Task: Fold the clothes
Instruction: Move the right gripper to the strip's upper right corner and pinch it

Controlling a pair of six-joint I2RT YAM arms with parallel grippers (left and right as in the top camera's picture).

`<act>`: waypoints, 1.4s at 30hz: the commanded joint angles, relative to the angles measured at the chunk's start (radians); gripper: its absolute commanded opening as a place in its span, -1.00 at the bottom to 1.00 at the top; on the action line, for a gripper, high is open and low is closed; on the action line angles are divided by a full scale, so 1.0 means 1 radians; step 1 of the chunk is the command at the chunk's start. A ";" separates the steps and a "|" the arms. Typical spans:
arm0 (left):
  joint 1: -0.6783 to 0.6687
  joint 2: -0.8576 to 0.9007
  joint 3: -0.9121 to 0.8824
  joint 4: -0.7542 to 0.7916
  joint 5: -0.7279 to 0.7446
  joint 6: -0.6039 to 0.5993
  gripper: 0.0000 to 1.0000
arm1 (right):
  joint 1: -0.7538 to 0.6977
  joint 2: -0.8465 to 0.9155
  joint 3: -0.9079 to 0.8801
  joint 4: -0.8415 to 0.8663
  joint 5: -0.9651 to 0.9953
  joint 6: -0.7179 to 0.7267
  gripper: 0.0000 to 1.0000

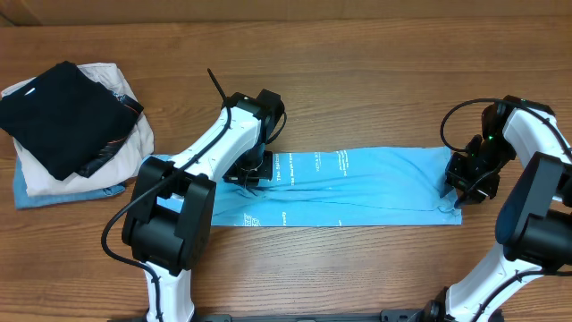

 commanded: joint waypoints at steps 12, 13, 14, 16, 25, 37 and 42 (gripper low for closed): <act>0.005 -0.011 -0.004 0.009 -0.013 -0.011 -0.92 | 0.000 -0.021 -0.005 -0.021 0.037 0.005 -0.34; 0.005 -0.011 -0.004 0.008 -0.013 -0.011 -0.92 | -0.001 -0.021 -0.005 -0.019 0.060 0.023 -0.33; 0.005 -0.011 -0.004 0.008 -0.013 -0.011 -0.91 | -0.002 -0.021 -0.005 -0.019 0.081 0.042 -0.32; 0.005 -0.011 -0.004 0.008 -0.013 -0.011 -0.91 | -0.003 -0.021 -0.005 -0.026 0.104 0.073 -0.33; 0.005 -0.011 -0.004 0.020 -0.013 -0.011 -0.92 | -0.003 -0.021 -0.005 -0.046 0.103 0.080 -0.31; 0.005 -0.011 -0.004 0.021 -0.013 -0.011 -0.91 | -0.003 -0.021 -0.070 -0.010 0.090 0.080 -0.32; 0.005 -0.011 -0.004 0.021 -0.013 -0.011 -0.92 | -0.003 -0.021 -0.075 0.001 0.087 0.080 -0.33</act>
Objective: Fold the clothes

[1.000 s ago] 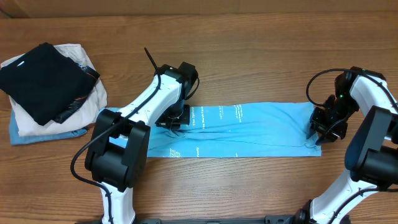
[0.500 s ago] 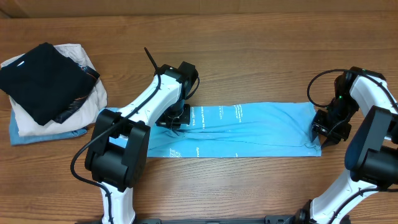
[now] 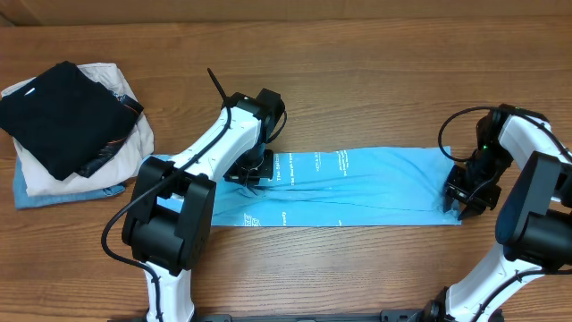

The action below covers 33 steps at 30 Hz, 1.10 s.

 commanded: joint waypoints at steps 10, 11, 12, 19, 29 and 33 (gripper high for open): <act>0.005 -0.011 -0.004 0.004 -0.013 -0.010 -0.92 | -0.003 -0.021 -0.003 0.006 -0.005 0.005 -0.92; 0.005 -0.011 -0.004 0.004 -0.013 -0.010 -0.92 | -0.003 -0.021 -0.003 0.006 -0.005 0.005 -0.92; 0.005 -0.011 -0.004 0.004 -0.013 -0.010 -0.92 | -0.003 -0.021 -0.003 0.006 -0.005 0.005 -0.92; 0.023 -0.013 0.031 0.000 -0.017 0.002 -0.92 | -0.003 -0.021 0.014 0.014 -0.004 0.004 -0.92; 0.136 -0.017 0.248 -0.045 -0.030 0.002 -0.92 | -0.003 -0.021 0.043 0.053 -0.006 0.004 -0.92; 0.145 -0.017 0.264 -0.045 -0.031 0.002 -0.92 | -0.003 -0.021 0.070 0.055 -0.016 0.004 -0.92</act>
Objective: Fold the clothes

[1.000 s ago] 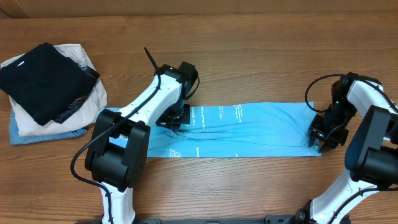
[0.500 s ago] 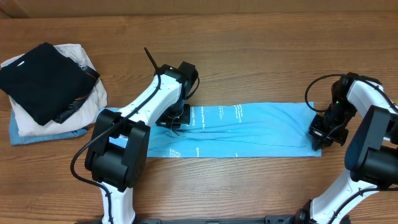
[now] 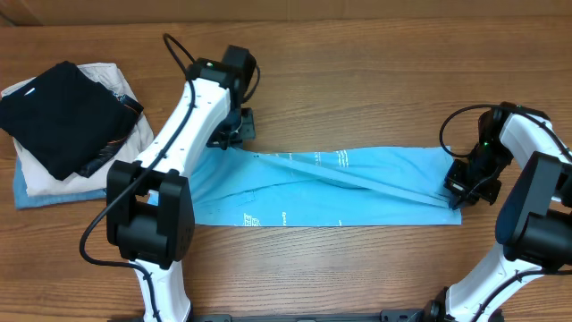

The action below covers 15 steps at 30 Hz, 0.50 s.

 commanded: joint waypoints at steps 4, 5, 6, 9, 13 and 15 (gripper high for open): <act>0.001 -0.016 0.025 -0.010 -0.016 0.001 -0.92 | -0.002 -0.021 0.106 -0.001 -0.047 -0.006 -0.92; 0.001 -0.016 0.025 -0.010 -0.016 0.001 -0.92 | -0.002 -0.021 0.128 -0.005 -0.056 -0.007 -0.92; 0.001 -0.016 0.025 -0.010 -0.016 0.001 -0.92 | -0.002 -0.021 0.151 -0.013 -0.063 -0.007 -0.92; 0.003 -0.016 0.026 -0.010 -0.016 0.000 -0.92 | -0.002 -0.021 0.230 -0.036 -0.085 -0.011 -0.92; 0.005 -0.017 0.036 0.002 -0.017 0.000 -0.92 | -0.002 -0.021 0.354 -0.030 -0.137 -0.034 -0.92; 0.005 -0.017 0.042 0.003 -0.018 0.000 -0.92 | -0.002 -0.021 0.385 -0.003 -0.156 -0.035 -0.92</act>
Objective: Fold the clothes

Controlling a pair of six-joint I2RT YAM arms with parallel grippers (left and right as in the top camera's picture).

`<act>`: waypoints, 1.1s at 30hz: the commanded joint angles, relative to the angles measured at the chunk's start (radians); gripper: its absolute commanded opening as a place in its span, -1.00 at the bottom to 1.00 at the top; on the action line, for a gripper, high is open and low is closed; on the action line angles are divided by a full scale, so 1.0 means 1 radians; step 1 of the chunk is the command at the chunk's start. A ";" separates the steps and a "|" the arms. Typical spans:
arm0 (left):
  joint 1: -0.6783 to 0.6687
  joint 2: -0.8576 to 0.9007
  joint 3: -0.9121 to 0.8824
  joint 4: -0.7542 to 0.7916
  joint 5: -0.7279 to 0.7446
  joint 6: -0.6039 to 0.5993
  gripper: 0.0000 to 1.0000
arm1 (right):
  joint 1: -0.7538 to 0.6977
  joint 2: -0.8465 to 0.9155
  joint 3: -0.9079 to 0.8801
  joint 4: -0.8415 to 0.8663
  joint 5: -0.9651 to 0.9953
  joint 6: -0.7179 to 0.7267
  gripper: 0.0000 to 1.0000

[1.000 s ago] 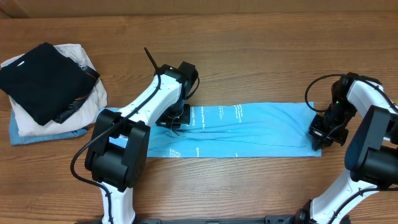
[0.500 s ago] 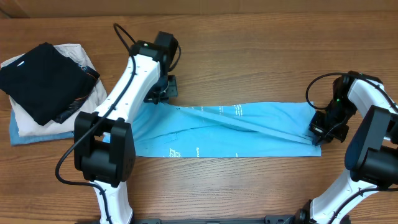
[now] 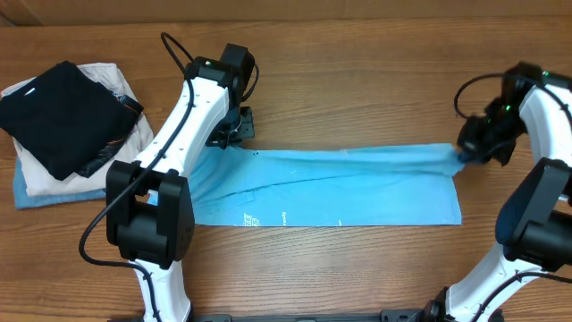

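A light blue garment (image 3: 357,188) lies stretched sideways across the middle of the table. Its back edge is pulled taut between my two grippers. At the garment's back left corner, my left gripper (image 3: 234,136) is shut on the cloth. At the back right corner, my right gripper (image 3: 466,154) is shut on the cloth too. The fingertips themselves are mostly hidden under the wrists. White print shows along the garment's front edge.
At the far left sits a stack of folded clothes (image 3: 63,116): a black piece on top, a beige one under it, and a blue one at the bottom. Bare wooden table (image 3: 357,80) lies behind the garment and in front of it.
My right gripper has moved from the garment's front right corner to the back right, taking the cloth's edge with it. The slanting ridge is gone and the garment lies wider. The left arm has not moved.
The garment first lay as a narrow strip, with my left gripper down on its left part and my right gripper at its right end. Then the left gripper was further back and left with the upper layer. Now both grippers hold the back edge.
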 commanded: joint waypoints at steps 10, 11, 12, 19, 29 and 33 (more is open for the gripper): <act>0.002 -0.017 0.042 0.012 -0.021 -0.011 -0.92 | 0.000 -0.021 0.112 0.269 -0.255 -0.034 -0.92; 0.002 -0.017 0.042 0.012 -0.021 -0.011 -0.92 | 0.001 -0.021 0.112 0.283 -0.260 -0.034 -0.92; 0.002 -0.017 0.042 0.012 -0.021 -0.011 -0.92 | 0.003 -0.021 0.112 0.297 -0.263 -0.035 -0.92; 0.008 -0.017 0.042 0.016 -0.034 -0.020 -0.92 | 0.015 -0.021 0.112 0.358 -0.262 -0.036 -0.92; 0.026 -0.018 0.042 0.011 -0.047 -0.038 -0.92 | 0.017 -0.021 0.111 0.174 -0.169 -0.039 -0.92; 0.026 -0.018 0.042 0.011 -0.039 -0.038 -0.92 | 0.017 -0.021 0.110 0.035 -0.061 -0.039 -0.92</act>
